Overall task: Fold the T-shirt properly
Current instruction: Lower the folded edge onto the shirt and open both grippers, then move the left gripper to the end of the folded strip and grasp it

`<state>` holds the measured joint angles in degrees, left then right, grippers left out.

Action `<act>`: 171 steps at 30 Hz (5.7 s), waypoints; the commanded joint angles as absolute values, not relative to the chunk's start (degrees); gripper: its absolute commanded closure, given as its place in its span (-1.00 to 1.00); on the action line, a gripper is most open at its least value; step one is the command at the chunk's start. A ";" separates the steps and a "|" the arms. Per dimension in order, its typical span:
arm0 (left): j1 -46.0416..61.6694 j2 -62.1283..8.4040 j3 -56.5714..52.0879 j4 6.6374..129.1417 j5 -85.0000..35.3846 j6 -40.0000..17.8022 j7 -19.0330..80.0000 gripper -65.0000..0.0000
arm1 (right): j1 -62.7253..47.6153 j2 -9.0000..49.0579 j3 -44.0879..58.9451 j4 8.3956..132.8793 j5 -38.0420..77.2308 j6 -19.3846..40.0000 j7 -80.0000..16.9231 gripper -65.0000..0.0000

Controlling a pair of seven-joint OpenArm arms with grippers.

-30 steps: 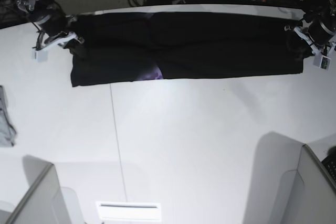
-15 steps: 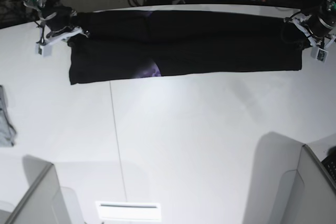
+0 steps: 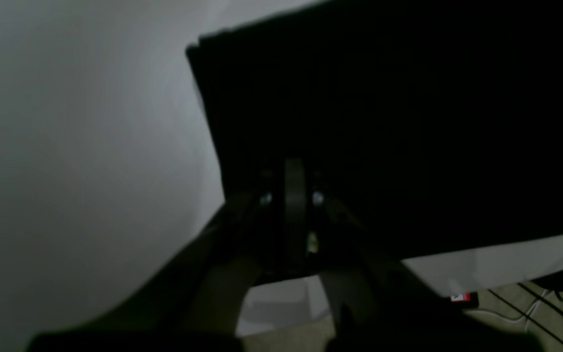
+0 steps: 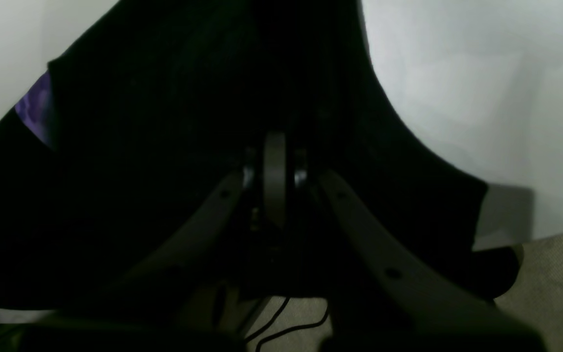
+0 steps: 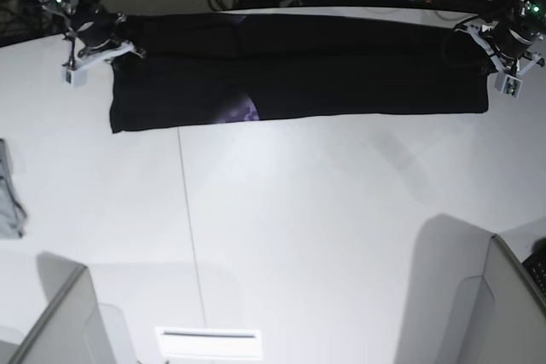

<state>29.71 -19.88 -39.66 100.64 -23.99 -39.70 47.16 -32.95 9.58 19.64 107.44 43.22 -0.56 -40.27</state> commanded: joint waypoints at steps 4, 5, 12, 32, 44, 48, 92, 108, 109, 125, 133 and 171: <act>29.85 -20.70 -40.31 101.41 -24.31 -40.00 46.29 1.00 | -32.92 10.15 20.26 108.18 43.47 -0.22 -40.66 1.00; 29.85 -20.70 -40.57 101.41 -24.31 -40.00 46.29 1.00 | -32.84 10.15 20.44 108.18 43.47 -0.22 -41.36 1.00; 29.85 -21.14 -40.84 101.49 -24.57 -40.00 46.29 0.45 | -32.84 10.07 20.62 108.18 43.47 -0.22 -41.19 0.32; 27.65 -17.89 -55.96 104.48 -33.63 -40.00 46.81 0.70 | -31.52 10.15 19.47 113.80 43.74 0.13 -35.74 0.40; 27.65 -15.87 -49.63 95.96 -32.48 -40.00 46.29 1.00 | -26.95 9.89 7.52 106.77 43.47 -0.22 -35.82 1.00; 25.71 -16.22 -49.63 90.86 -32.48 -40.00 46.29 1.00 | -26.95 10.33 7.52 104.31 43.38 -0.31 -35.74 1.00; 2.95 -14.81 -48.92 102.99 -10.24 -40.00 56.84 1.00 | -10.24 4.09 7.25 99.82 19.65 -6.81 -35.56 1.00; 9.01 -17.10 -60.70 105.10 -26.86 -40.00 56.84 -0.30 | -17.45 3.82 7.08 115.21 19.91 -6.64 -35.65 1.00; 9.63 -17.27 -60.26 104.31 -28.97 -40.00 56.84 -0.50 | -17.71 3.82 7.08 115.21 19.91 -6.46 -35.65 1.00; 6.46 -17.98 -48.66 83.30 -36.53 -40.00 56.40 -0.94 | -20.70 3.74 7.08 115.21 19.91 -2.42 -35.65 1.00; 5.32 -17.98 -44.62 79.78 -36.44 -40.00 56.31 -0.94 | -21.14 3.74 7.08 115.21 19.91 -2.42 -35.65 1.00; 2.07 -17.98 -40.75 75.38 -25.54 -40.00 54.55 1.00 | -21.14 3.65 7.08 115.21 19.91 -2.42 -35.65 1.00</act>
